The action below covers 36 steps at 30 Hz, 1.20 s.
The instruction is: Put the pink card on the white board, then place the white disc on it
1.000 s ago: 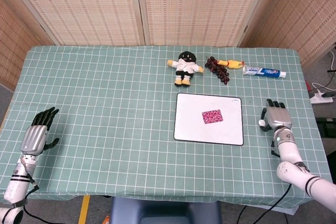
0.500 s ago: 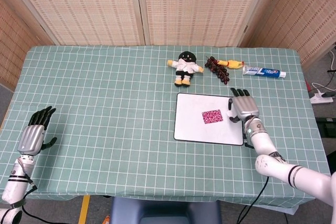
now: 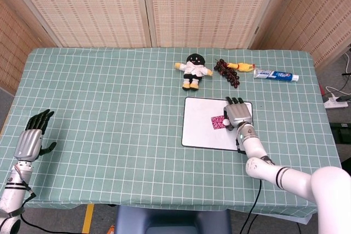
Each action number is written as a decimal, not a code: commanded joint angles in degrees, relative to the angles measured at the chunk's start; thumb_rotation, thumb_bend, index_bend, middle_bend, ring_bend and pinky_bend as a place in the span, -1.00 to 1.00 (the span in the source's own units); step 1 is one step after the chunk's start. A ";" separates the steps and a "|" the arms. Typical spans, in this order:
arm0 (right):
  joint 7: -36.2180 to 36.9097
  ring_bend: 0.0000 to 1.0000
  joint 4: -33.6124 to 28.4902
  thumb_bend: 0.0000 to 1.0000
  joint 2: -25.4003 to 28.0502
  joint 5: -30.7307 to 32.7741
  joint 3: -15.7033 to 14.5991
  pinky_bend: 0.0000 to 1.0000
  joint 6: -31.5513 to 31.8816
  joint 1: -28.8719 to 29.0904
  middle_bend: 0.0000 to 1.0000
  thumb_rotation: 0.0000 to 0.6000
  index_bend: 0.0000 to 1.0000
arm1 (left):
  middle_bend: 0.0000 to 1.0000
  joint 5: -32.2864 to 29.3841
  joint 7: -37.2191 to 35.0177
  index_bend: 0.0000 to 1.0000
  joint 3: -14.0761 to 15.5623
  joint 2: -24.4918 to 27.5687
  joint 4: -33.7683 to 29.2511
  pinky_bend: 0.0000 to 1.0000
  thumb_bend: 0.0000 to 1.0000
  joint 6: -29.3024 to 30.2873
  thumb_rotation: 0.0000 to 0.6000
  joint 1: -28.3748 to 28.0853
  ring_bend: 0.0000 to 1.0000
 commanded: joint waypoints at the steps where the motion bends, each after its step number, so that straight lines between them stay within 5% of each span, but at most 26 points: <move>1: 0.07 -1.00 0.31 -0.35 -0.25 0.17 -0.06 -1.00 -0.08 0.29 -1.00 1.00 0.09 | -1.00 -0.02 -0.10 -1.00 -0.03 0.03 0.01 -1.00 -0.56 0.02 1.00 0.01 -1.00; 6: 0.49 -1.00 0.05 -0.37 -0.03 -0.15 -0.19 -1.00 0.22 0.56 -1.00 1.00 0.04 | -1.00 -0.05 -0.39 -1.00 -0.06 0.07 0.07 -1.00 -0.56 -0.12 1.00 -0.01 -1.00; 11: 0.81 -1.00 -0.80 -0.99 0.84 -0.01 -0.48 -1.00 0.06 0.70 -1.00 1.00 -0.36 | -1.00 0.01 -0.29 -1.00 -0.07 -0.01 0.07 -1.00 -0.56 0.04 1.00 0.00 -1.00; 19: 1.29 -1.00 -1.69 -1.00 1.62 -1.04 -1.16 -1.00 1.08 0.55 -1.00 1.00 -0.45 | -1.00 -0.11 -0.29 -1.00 -0.20 0.00 0.12 -1.00 -0.56 0.22 1.00 0.09 -1.00; 25: 3.42 -1.00 -10.50 -1.00 8.52 -8.78 -3.28 -1.00 12.26 -5.00 -1.00 1.00 -0.43 | -1.00 -0.08 -0.24 -1.00 -0.08 -0.05 0.62 -1.00 -0.56 0.13 1.00 0.19 -1.00; 31: 19.36 -1.00 -13.43 -1.00 17.49 -24.61 -8.19 -1.00 31.12 -20.66 -1.00 1.00 -0.47 | -1.00 -0.22 0.95 -1.00 -0.18 -0.36 1.32 -1.00 -0.56 0.83 1.00 0.53 -1.00; 36: 40.38 -1.00 -0.99 -1.00 17.17 -32.77 -9.39 -1.00 35.01 -30.21 -1.00 1.00 -0.51 | -1.00 -0.58 2.46 -1.00 -0.47 -0.68 1.29 -1.00 -0.56 1.35 1.00 0.78 -1.00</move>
